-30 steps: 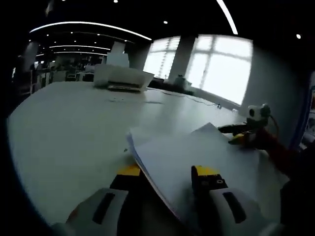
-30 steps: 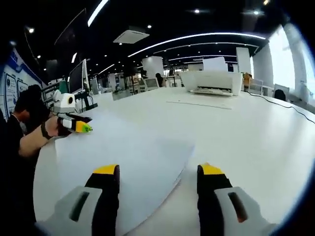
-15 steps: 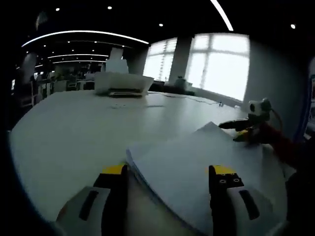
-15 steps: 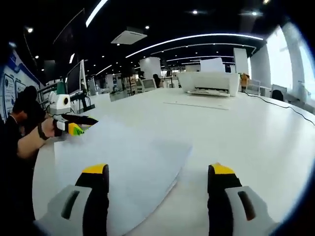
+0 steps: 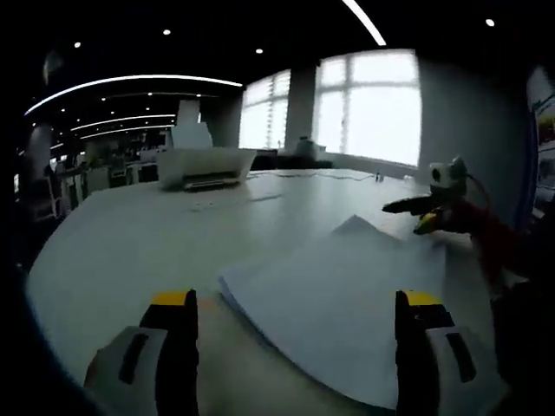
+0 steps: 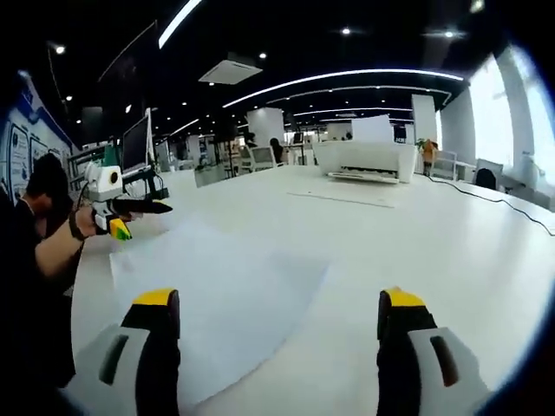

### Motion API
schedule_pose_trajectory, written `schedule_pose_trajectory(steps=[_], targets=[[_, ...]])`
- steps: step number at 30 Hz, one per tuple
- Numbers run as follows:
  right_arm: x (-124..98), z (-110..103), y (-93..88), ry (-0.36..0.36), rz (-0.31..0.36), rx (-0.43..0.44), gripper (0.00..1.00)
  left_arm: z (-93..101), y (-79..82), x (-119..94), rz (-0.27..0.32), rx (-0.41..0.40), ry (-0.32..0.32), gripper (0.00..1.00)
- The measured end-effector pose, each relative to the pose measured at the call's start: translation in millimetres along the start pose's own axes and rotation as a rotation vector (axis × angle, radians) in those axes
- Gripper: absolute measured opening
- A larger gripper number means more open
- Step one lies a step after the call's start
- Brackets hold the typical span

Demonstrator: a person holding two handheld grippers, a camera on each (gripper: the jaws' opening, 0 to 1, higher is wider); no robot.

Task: Organize the stack of printing papers by aligning and flattening the scattered papers on the table

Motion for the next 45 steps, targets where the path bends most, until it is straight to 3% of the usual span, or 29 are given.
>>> schedule_pose_trajectory(steps=[5, 12, 16, 19, 45], targets=[[-18, -4, 3.2, -0.007, 0.025, 0.014, 0.9, 4.9, 4.1, -12, 0.016, 0.004, 0.025, 0.97], [-40, -12, 15.3, -0.009, 0.065, -0.001, 0.9, -3.3, 7.8, -27, 0.028, 0.009, 0.049, 0.97], [-49, -7, 20.1, -0.016, 0.077, -0.009, 0.9, -0.4, 9.2, -35, 0.031, 0.025, 0.063, 0.97], [-49, -9, 19.9, -0.017, 0.078, -0.004, 0.9, -0.8, 8.1, -40, 0.037, 0.023, 0.073, 0.97], [-123, -31, 14.8, -0.062, 0.104, -0.028, 0.9, 24.5, 10.5, -112, 0.063, 0.046, 0.154, 0.97]])
Point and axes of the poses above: the point that each gripper's makers call its tool centre point, and the gripper's own axes: x roughly forward along the fingers, z roughly to its right, y roughly out of its top, the point moved 6 cm from there along -x, roughly backward along the fingers, and after that the axes turned 7 degrees about -z, right-handed, at the moved point
